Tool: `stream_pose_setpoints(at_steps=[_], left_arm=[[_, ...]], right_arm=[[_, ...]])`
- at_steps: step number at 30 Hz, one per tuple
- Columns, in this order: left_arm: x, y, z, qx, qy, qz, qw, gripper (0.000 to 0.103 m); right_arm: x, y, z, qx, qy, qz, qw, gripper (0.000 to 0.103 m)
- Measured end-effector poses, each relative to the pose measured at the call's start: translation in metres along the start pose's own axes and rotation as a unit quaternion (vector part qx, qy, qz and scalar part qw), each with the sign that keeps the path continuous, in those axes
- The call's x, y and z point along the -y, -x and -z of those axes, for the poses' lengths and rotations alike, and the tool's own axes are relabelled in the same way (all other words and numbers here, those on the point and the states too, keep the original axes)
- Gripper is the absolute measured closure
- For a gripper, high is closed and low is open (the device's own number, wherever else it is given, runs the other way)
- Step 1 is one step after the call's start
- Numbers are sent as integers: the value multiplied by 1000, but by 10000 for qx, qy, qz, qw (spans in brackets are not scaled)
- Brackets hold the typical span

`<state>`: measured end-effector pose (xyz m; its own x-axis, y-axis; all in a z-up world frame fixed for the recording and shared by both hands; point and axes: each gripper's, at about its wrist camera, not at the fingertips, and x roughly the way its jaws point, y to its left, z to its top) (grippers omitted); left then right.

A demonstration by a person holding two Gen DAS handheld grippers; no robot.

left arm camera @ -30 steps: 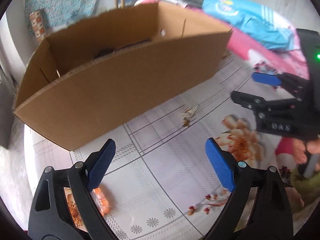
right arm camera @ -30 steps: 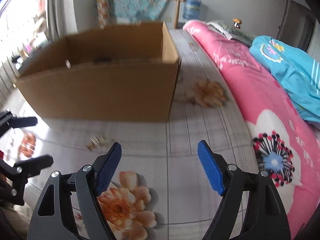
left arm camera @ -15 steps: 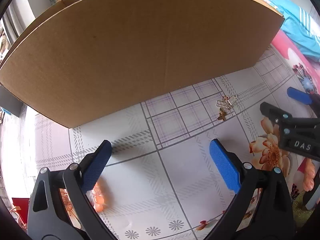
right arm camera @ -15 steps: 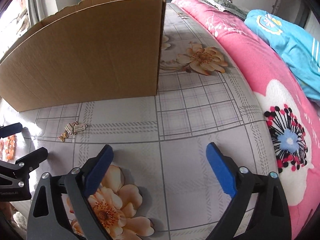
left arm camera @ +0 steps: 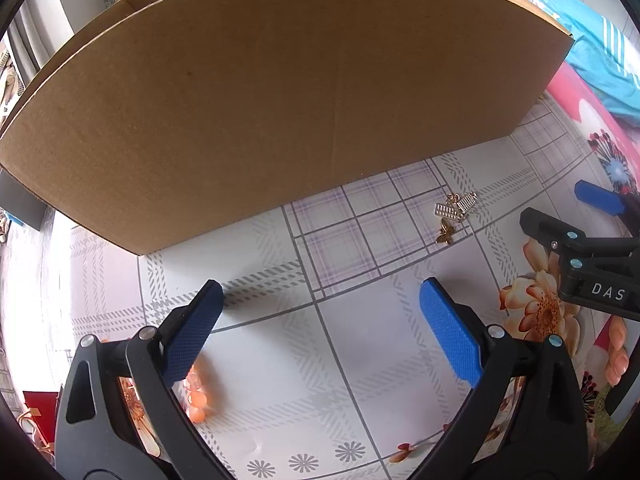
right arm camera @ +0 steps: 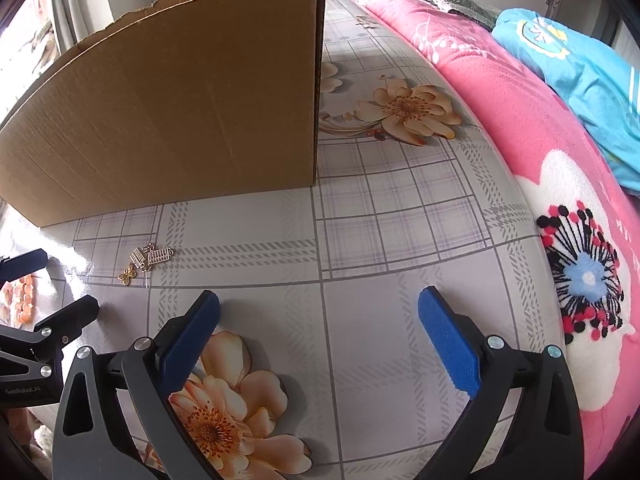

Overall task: Organize jewelry
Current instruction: 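Move both open grippers back beside the box toward the remaining charms, then lower the left gripper onto the small gold charms beside the box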

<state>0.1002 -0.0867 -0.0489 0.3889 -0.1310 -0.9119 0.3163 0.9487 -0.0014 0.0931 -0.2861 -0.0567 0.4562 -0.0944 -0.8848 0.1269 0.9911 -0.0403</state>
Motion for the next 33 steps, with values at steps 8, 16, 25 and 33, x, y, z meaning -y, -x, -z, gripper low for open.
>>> stream_pose_setpoints(at_steps=[8, 16, 25, 33], left_arm=[[3, -3, -4, 8, 15, -4, 10000, 8], [4, -3, -4, 6, 11, -2, 10000, 8], [5, -3, -5, 8, 13, -3, 10000, 7], [7, -4, -9, 24, 20, -8, 10000, 7]], right_arm=[[2, 0, -3, -2, 0, 4, 10000, 6], [2, 0, -2, -4, -14, 1, 10000, 6], [-2, 1, 3, 15, -31, 19, 10000, 6], [-1, 2, 3, 26, -43, 29, 10000, 6]])
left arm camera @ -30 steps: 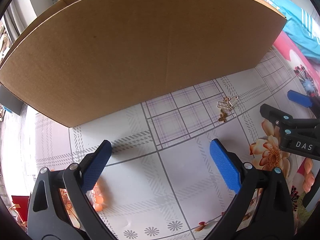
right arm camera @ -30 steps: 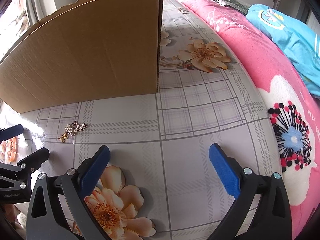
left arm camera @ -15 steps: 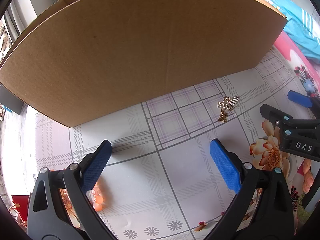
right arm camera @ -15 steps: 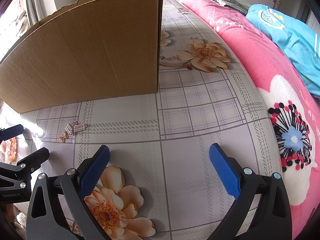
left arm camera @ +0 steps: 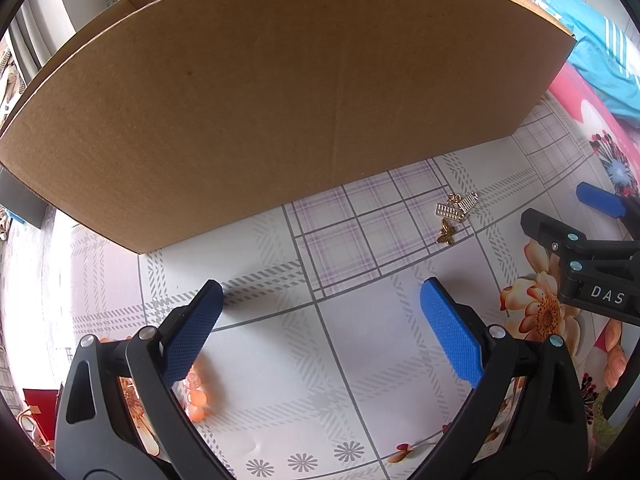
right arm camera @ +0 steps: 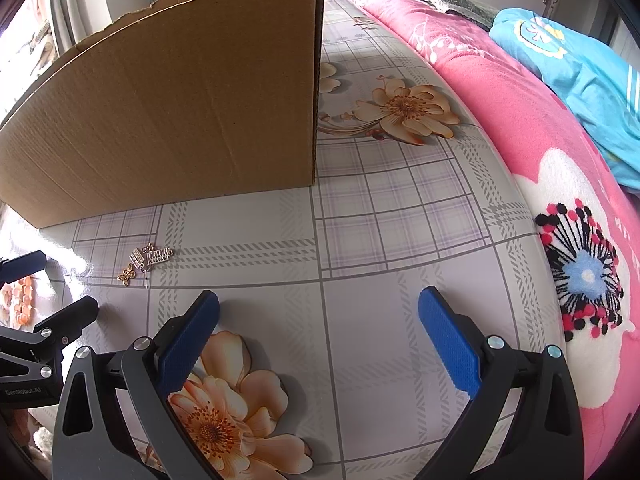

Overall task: Organize jewelry
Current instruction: 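Lower the left gripper onto the small gold charms beside the box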

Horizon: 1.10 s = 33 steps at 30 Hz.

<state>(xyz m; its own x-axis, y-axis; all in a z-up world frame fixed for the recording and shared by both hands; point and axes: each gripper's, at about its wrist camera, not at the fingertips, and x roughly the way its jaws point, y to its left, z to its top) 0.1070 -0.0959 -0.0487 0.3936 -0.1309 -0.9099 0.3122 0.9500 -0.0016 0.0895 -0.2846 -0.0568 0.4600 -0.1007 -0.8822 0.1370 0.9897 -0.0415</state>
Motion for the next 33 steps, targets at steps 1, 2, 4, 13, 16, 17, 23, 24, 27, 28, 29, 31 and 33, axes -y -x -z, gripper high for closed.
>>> stream_pose_setpoints(at_steps=[1, 2, 4, 13, 16, 17, 23, 24, 27, 28, 29, 31, 33], left_arm=[[0, 0, 1, -2, -5, 2, 10000, 7], [0, 0, 0, 3, 0, 1, 10000, 7], [0, 2, 2, -2, -4, 3, 10000, 7], [4, 3, 1, 114, -8, -14, 9999, 7], [7, 5, 3, 172, -6, -21, 9998, 7], [7, 5, 3, 193, -9, -27, 9998, 7], [5, 5, 5, 314, -81, 18, 9995, 7], [3, 2, 9, 320, -101, 32, 9994, 7], [4, 3, 8, 355, -263, 227, 9988, 7], [5, 6, 7, 437, -316, 370, 9979, 7], [7, 10, 7, 559, -369, 475, 9966, 7], [11, 19, 7, 807, -516, 634, 9934, 7], [18, 27, 6, 1069, -724, 759, 9887, 8]], right_arm=[[0, 0, 0, 2, -5, 6, 10000, 6], [0, 0, 0, 1, -8, 7, 10000, 6], [-1, 0, 0, -3, -11, 5, 10000, 6], [0, 0, 0, -17, -58, 39, 10000, 6], [-1, 0, 2, 13, -77, 50, 10000, 6], [-1, 1, 3, 25, -83, 51, 9999, 6], [-4, 4, 6, 93, -93, 60, 9999, 6], [-2, 4, 5, 108, -93, 50, 9999, 6], [-3, 5, 7, 185, -79, 30, 9998, 6], [-2, 6, 8, 207, -53, 22, 9998, 6], [-3, 6, 9, 224, -16, -1, 9997, 6], [-3, 7, 11, 244, 41, -65, 9997, 6], [-3, 9, 12, 234, 101, -133, 9996, 6]])
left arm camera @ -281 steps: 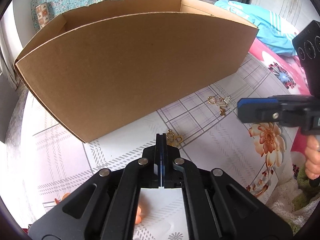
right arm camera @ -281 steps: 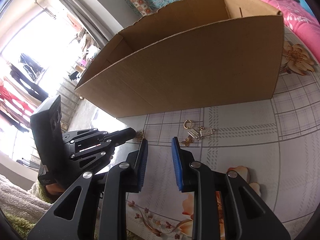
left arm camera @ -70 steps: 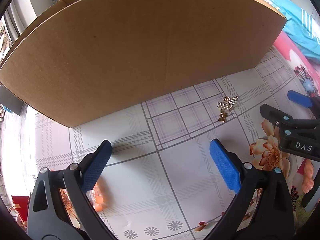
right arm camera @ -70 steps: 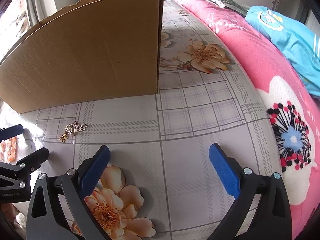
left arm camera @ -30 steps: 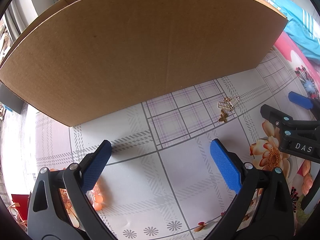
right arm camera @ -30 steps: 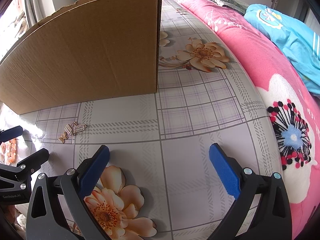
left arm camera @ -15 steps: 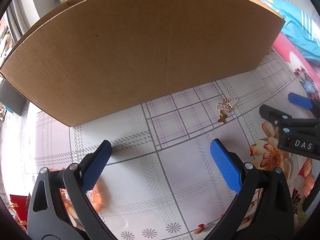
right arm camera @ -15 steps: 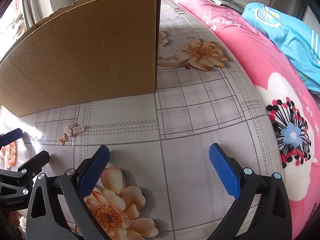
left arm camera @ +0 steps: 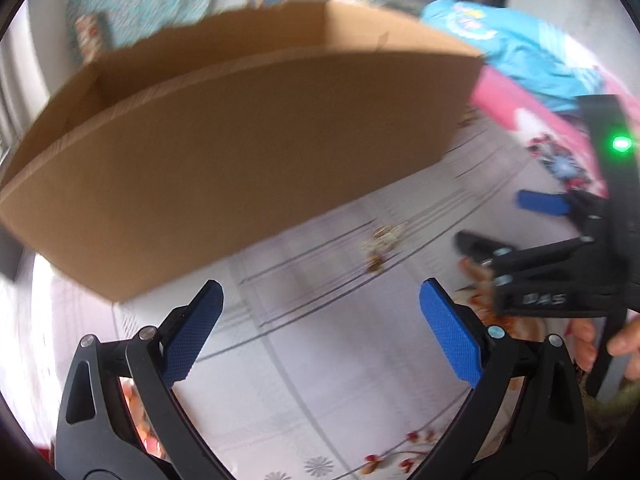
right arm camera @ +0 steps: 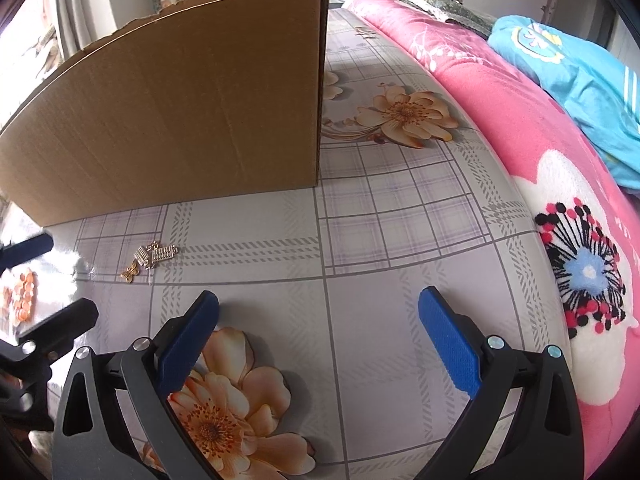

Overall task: Organize jewelry
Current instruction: 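Lower the left gripper onto the small gold charms beside the box, then close the left gripper on a gold charm while the right gripper closes on another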

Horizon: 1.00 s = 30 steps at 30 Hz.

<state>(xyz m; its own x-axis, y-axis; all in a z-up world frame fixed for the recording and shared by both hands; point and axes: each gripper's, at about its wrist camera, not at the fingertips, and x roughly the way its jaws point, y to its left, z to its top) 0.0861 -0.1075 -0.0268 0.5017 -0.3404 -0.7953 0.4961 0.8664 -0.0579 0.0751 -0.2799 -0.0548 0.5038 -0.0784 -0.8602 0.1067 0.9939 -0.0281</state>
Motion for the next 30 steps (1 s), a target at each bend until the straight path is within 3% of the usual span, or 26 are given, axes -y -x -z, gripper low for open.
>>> stream_pose_setpoints(at_steps=[3, 5, 8, 17, 25, 30], left_arm=[[9, 2, -4, 189, -324, 88, 9993, 15], [16, 0, -4, 142, -467, 107, 9987, 34], [23, -9, -1, -17, -530, 226, 9983, 50], [38, -21, -1, -242, -656, 395, 9968, 88], [41, -25, -3, -275, -827, 219, 9960, 97], [38, -24, -2, -254, -800, 283, 9961, 97]], right_arm=[[1, 2, -1, -77, 34, -103, 9999, 6], [3, 3, -2, -113, 2, -203, 9997, 6], [7, 5, -2, -103, -13, -391, 9992, 6], [15, 8, 1, -23, -87, -681, 9976, 6], [18, 7, 0, 13, -99, -705, 9975, 6], [18, 7, -1, 13, -93, -699, 9975, 6]])
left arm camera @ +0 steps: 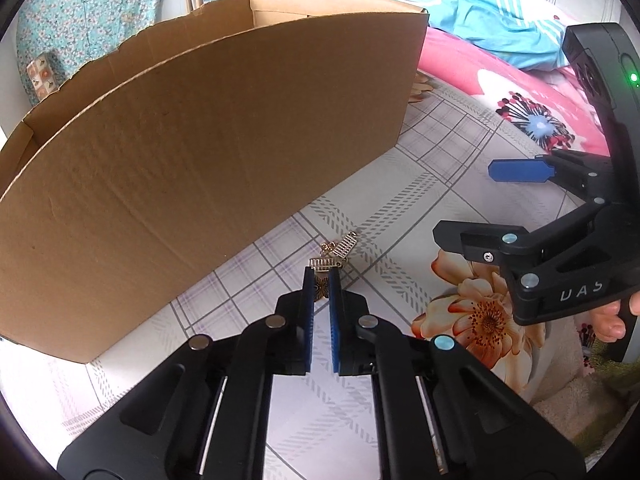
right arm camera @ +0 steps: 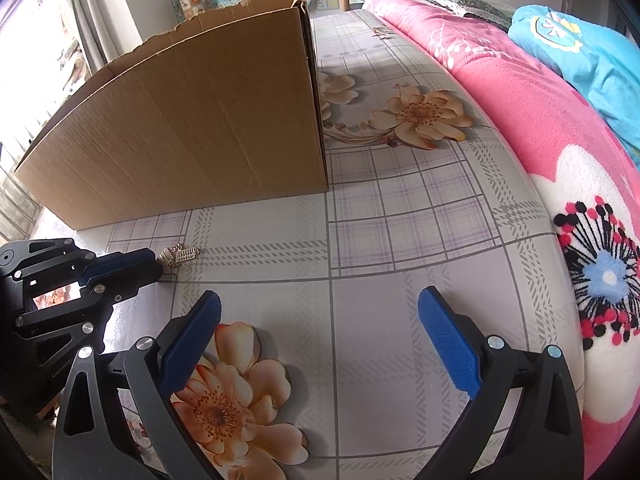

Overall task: Organize jewelry
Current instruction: 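Close the left gripper on a gold charm while the right gripper closes on another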

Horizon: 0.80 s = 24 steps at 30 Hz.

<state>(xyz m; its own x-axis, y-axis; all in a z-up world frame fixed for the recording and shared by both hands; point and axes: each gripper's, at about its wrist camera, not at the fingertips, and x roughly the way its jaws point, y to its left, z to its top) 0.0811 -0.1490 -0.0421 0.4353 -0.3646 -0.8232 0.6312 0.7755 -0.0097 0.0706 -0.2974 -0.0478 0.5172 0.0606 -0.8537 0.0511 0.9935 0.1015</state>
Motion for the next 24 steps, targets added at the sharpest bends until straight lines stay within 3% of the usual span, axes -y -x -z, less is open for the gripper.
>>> stream_pose_setpoints(at_steps=[3, 7, 12, 19, 24], left_arm=[[-6, 3, 0, 34, 166, 182, 9997, 97], [-14, 13, 3, 121, 273, 155, 9994, 97], [-31, 24, 12, 134, 511, -34, 9986, 97], [-44, 27, 24, 159, 807, -149, 9965, 97], [-48, 28, 26, 209, 823, -171, 9962, 97]], right_arm=[[2, 0, -1, 3, -14, -16, 10000, 6], [3, 5, -2, 65, -69, -106, 9999, 7], [-2, 16, -7, 318, -72, -585, 9978, 16], [-48, 1, -13, 235, 826, -746, 9935, 48], [-57, -12, -21, 169, 1085, -631, 9920, 64]])
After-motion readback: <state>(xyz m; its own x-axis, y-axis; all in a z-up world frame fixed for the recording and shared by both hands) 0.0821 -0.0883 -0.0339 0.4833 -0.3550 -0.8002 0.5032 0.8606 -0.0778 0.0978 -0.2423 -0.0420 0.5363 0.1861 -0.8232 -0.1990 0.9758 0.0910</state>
